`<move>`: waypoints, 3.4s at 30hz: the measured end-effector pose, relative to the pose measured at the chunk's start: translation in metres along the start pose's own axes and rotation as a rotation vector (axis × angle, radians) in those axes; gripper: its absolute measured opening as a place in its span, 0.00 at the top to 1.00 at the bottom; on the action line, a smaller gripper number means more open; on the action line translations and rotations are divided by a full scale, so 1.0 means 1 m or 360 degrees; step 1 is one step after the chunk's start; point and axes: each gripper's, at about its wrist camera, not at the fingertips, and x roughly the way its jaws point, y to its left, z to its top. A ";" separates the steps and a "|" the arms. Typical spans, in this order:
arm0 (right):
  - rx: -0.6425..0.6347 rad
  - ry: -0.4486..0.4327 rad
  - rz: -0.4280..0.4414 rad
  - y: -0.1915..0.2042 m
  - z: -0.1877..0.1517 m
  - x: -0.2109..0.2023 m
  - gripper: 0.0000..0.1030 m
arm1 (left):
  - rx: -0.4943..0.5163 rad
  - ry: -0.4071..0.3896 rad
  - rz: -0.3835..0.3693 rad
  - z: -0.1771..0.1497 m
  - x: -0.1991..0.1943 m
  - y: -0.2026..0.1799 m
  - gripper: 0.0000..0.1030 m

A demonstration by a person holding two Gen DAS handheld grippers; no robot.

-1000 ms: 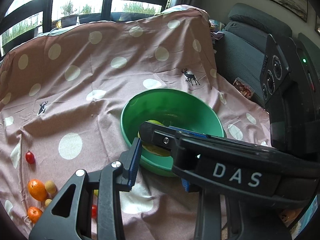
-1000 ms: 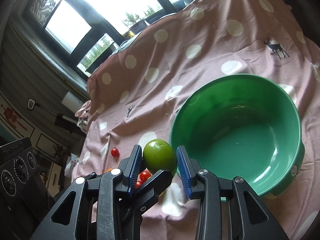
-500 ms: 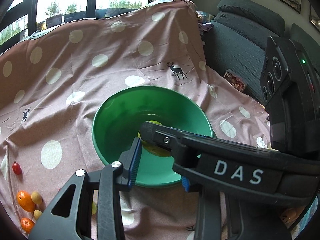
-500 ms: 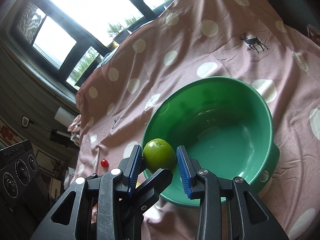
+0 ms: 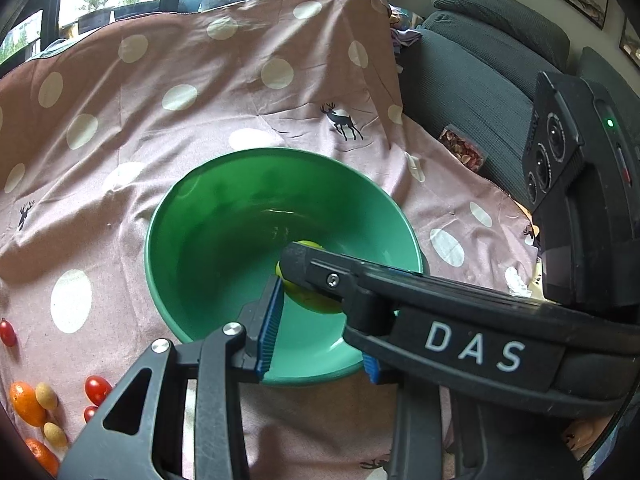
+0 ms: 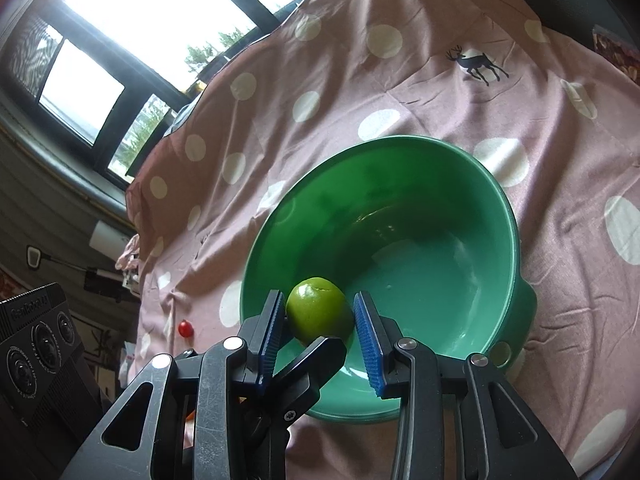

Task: Organize fruits
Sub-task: 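Carry the green fruit with the right tool over the green bowl, then open the right tool to drop the green fruit into the bowl, then move the right tool to the large orange and close around it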

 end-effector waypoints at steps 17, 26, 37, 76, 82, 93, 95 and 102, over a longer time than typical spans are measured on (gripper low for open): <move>-0.0031 0.0027 -0.0169 0.000 0.000 0.008 0.61 | -0.0052 0.0046 -0.0039 -0.007 0.013 0.004 0.68; -0.0088 -0.0100 -0.0299 0.007 -0.001 -0.002 0.50 | -0.0115 -0.0053 0.0017 -0.010 -0.023 0.017 0.57; -0.0239 -0.0321 -0.0247 0.041 -0.009 -0.017 0.39 | -0.0352 -0.0342 0.0238 -0.038 -0.115 0.077 0.24; -0.0697 0.0502 -0.0104 0.237 -0.078 0.202 0.54 | -0.1109 -0.0377 0.0894 -0.153 -0.199 0.286 0.39; -0.0676 0.0587 -0.0025 0.231 -0.085 0.198 0.55 | -0.1091 -0.0319 0.0769 -0.151 -0.194 0.284 0.49; -0.0542 0.0643 0.0183 0.204 -0.070 0.160 0.55 | -0.0872 -0.0184 0.0446 -0.130 -0.155 0.242 0.56; -0.0528 0.0640 0.0214 0.203 -0.071 0.166 0.55 | -0.0809 -0.0121 0.0485 -0.126 -0.143 0.235 0.57; -0.0514 0.0802 0.0305 0.205 -0.091 0.199 0.55 | -0.0668 0.0070 0.0568 -0.120 -0.106 0.228 0.61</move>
